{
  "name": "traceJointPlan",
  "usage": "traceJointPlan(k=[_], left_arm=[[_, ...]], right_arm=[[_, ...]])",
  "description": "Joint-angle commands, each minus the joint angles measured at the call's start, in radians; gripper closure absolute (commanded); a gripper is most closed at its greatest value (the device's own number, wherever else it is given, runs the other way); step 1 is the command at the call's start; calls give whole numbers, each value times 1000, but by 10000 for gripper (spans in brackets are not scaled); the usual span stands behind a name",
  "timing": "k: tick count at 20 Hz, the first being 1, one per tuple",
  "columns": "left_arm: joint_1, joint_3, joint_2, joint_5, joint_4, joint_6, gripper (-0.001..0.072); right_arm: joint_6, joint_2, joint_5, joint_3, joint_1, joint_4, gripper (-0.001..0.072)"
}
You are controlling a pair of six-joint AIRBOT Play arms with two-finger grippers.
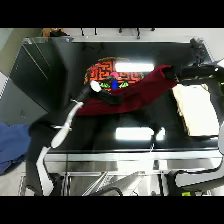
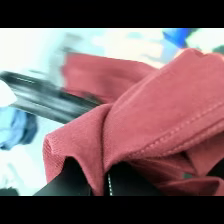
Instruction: Fold the shirts.
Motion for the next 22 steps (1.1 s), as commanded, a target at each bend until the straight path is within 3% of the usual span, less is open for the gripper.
traceJointPlan(k=[1,5,8,12,14,19,20,21,22], left_arm=[[-139,140,-138,79,-140,-22,696],[-95,332,-151,-239,-144,-21,697],[43,324,22,-439,-153,16,697],[291,170,405,-467,-231,95,697],[407,101,593,-459,-227,126,697],[634,-105,971,-486,-226,219,697],[668,-152,1027,-500,-226,238,697],[695,-199,1077,-504,-226,247,697],[719,-251,1126,-502,-227,261,697]], right_arm=[[62,57,58,46,1,6,692],[80,50,62,45,1,6,691],[81,51,55,45,23,6,691],[106,45,-136,36,232,-14,691],[106,13,-278,36,391,-103,691],[106,-223,-520,36,732,-209,683],[105,-282,-575,36,780,-208,648],[105,-329,-626,37,817,-183,405],[82,-350,-651,39,836,-122,238]])
